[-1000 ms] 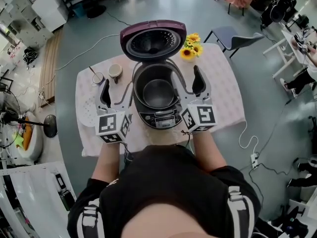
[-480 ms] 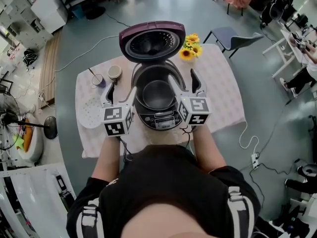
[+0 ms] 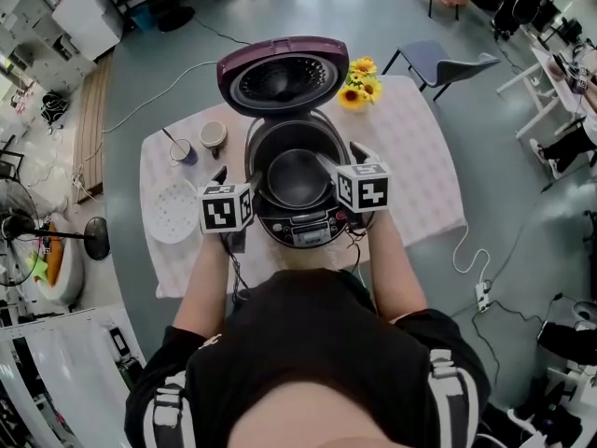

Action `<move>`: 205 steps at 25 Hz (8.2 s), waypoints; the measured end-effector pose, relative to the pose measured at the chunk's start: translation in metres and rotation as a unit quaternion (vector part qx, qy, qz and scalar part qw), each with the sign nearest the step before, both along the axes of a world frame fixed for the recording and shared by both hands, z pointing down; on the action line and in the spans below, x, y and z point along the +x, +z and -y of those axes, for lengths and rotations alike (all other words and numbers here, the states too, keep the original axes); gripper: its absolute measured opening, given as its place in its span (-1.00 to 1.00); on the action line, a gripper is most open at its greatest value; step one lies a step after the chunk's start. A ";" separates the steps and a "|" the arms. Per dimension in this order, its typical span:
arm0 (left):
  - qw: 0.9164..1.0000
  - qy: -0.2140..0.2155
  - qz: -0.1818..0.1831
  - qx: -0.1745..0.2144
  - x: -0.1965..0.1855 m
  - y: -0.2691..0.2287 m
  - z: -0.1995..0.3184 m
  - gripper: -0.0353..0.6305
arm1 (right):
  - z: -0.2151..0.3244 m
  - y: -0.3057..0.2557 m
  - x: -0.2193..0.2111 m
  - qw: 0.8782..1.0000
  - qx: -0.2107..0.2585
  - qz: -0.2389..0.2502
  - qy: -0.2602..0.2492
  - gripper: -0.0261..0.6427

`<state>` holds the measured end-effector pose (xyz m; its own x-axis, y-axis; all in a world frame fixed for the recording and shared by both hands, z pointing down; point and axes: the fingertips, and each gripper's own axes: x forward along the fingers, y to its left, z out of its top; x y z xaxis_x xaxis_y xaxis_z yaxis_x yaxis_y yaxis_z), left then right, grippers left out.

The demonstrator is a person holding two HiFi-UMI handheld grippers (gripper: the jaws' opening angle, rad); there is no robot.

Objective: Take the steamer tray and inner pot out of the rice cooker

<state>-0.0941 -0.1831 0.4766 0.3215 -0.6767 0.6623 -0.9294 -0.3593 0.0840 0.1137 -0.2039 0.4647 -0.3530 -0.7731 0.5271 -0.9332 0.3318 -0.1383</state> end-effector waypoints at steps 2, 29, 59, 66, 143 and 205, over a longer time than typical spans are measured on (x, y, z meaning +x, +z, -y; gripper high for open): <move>1.000 0.003 -0.003 -0.010 -0.001 0.005 0.006 0.09 | 0.005 0.008 -0.001 1.000 -0.016 0.000 -0.011 0.08; 0.978 0.056 -0.159 -0.124 0.018 0.056 0.016 -0.14 | 0.024 0.072 -0.009 0.987 -0.116 0.028 -0.104 0.07; 0.961 -0.004 -0.223 -0.162 0.008 0.065 0.025 -0.79 | 0.037 0.079 0.023 0.968 -0.198 0.139 -0.061 -0.83; 0.952 0.019 -0.239 -0.190 0.014 0.065 0.023 -0.81 | 0.040 0.080 0.024 0.965 -0.216 0.138 -0.054 -0.86; 0.881 -0.136 -0.454 0.003 -0.291 -0.042 -0.199 -0.88 | -0.115 -0.027 -0.292 0.913 -0.160 0.247 -0.282 -0.87; 0.983 -0.022 -0.104 0.149 -0.270 0.040 -0.110 -0.73 | -0.159 0.038 -0.224 0.989 0.115 0.012 0.095 -0.82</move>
